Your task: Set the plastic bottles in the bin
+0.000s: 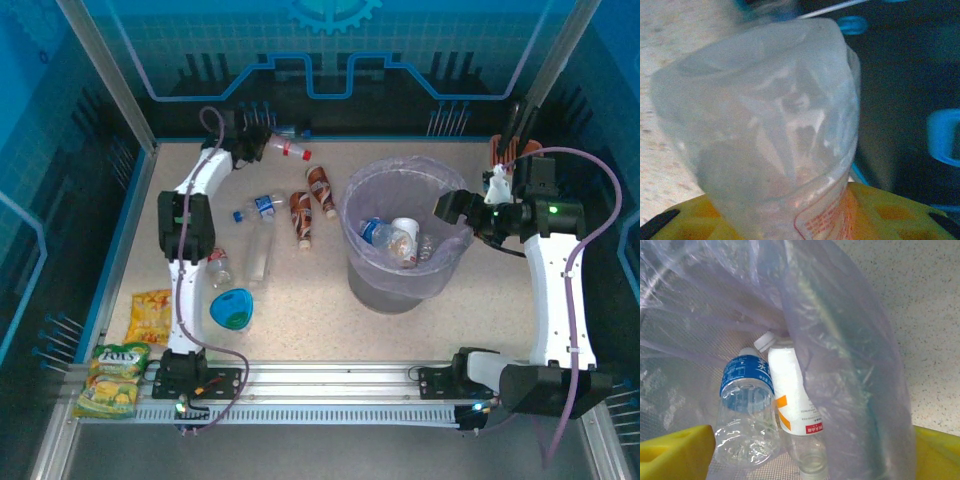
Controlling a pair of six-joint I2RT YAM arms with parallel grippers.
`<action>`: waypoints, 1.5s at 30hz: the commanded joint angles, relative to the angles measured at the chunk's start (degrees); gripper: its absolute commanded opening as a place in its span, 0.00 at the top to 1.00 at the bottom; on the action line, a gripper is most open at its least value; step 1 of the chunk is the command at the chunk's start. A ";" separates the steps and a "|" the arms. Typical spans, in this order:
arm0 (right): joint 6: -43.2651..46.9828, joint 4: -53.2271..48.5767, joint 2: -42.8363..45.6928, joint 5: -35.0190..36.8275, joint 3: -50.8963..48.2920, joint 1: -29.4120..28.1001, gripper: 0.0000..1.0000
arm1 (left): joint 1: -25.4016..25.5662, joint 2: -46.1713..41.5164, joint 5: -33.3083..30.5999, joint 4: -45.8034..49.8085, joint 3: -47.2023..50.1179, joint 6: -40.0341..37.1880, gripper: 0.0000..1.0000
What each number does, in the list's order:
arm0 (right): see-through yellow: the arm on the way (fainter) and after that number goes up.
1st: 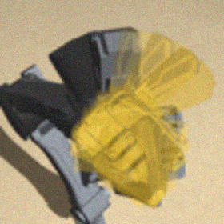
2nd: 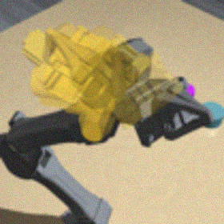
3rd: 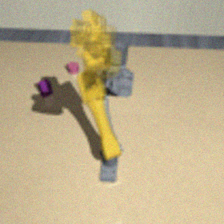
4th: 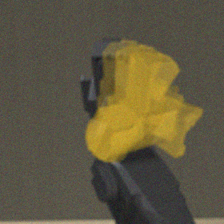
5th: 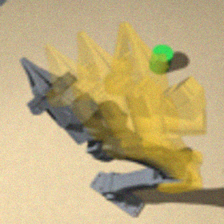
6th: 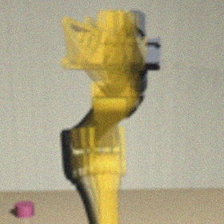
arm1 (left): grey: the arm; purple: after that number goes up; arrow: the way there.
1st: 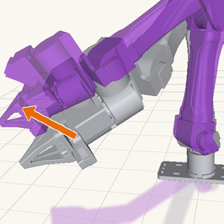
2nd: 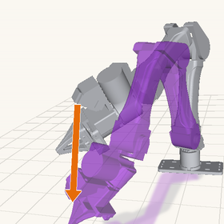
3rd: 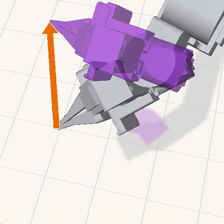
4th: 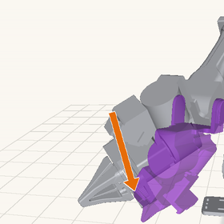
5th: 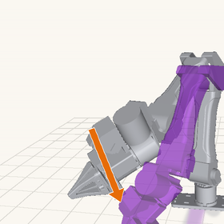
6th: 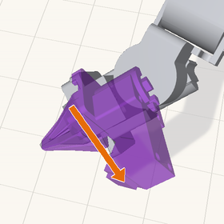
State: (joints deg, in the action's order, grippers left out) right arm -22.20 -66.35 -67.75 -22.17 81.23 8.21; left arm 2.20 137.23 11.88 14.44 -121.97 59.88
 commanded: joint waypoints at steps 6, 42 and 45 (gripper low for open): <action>-5.50 9.16 2.03 -0.63 -1.62 -0.73 0.07 | 0.55 -24.10 9.82 -9.42 8.19 -8.60 0.54; -3.65 6.91 1.41 2.40 -0.90 -0.52 0.09 | 41.71 -23.19 12.75 40.88 -7.01 -49.84 0.65; -3.26 6.58 1.39 2.70 -0.82 -0.48 0.09 | 42.58 -20.52 11.06 43.79 -8.98 -50.36 0.63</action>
State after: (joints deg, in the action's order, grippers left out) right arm -26.65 -58.67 -67.09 -19.94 79.96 8.21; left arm 44.03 115.09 26.09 51.33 -127.90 12.88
